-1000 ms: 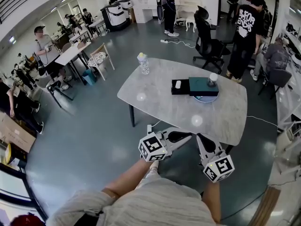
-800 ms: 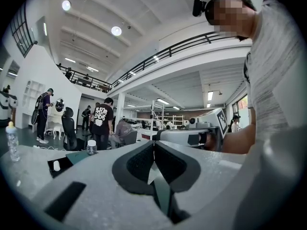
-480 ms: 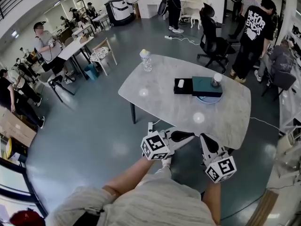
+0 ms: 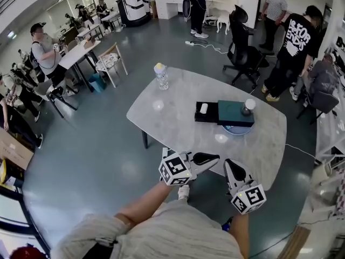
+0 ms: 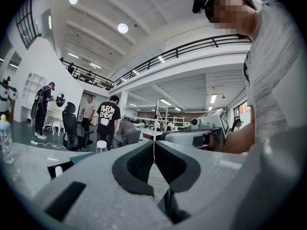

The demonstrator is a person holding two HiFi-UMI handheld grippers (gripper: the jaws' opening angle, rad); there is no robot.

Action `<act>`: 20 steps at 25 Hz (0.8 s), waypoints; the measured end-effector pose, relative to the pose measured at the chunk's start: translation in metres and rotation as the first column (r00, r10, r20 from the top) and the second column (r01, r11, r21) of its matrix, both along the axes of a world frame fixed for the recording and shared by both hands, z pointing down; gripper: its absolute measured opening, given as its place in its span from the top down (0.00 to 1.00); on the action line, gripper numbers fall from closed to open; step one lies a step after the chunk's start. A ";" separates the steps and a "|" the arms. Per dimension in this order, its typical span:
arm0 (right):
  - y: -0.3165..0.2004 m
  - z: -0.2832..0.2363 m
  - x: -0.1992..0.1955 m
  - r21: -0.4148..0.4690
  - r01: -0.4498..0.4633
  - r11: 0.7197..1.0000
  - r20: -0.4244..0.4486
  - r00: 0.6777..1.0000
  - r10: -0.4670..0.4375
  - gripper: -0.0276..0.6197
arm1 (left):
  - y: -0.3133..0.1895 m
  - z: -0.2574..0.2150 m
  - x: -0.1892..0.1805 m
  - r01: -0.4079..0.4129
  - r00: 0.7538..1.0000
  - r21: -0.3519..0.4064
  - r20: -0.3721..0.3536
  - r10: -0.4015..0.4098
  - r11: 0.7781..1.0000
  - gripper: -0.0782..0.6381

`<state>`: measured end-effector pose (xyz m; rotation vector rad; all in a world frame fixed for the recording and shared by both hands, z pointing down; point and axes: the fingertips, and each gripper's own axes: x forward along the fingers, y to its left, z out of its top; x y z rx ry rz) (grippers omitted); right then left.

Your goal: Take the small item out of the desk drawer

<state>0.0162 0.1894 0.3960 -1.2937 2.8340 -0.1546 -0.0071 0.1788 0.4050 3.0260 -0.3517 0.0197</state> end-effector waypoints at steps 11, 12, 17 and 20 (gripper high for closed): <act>-0.133 -0.011 -0.040 0.015 0.017 1.000 -0.068 0.998 -0.016 0.94 | -0.130 -0.009 -0.042 0.017 0.999 0.008 -0.037 -0.017 1.000 0.87; -0.142 -0.011 -0.043 0.019 0.016 1.000 -0.073 0.997 -0.014 0.94 | -0.138 -0.008 -0.046 0.017 0.999 0.011 -0.036 -0.017 1.000 0.87; -0.176 -0.007 -0.050 0.010 0.022 1.000 -0.103 0.995 -0.020 0.94 | -0.172 0.001 -0.056 0.038 0.999 0.000 -0.038 -0.038 0.999 0.87; -0.195 0.000 -0.049 -0.001 0.023 1.000 -0.111 0.994 -0.023 0.94 | -0.188 0.009 -0.058 0.050 0.998 -0.017 -0.038 -0.051 0.999 0.87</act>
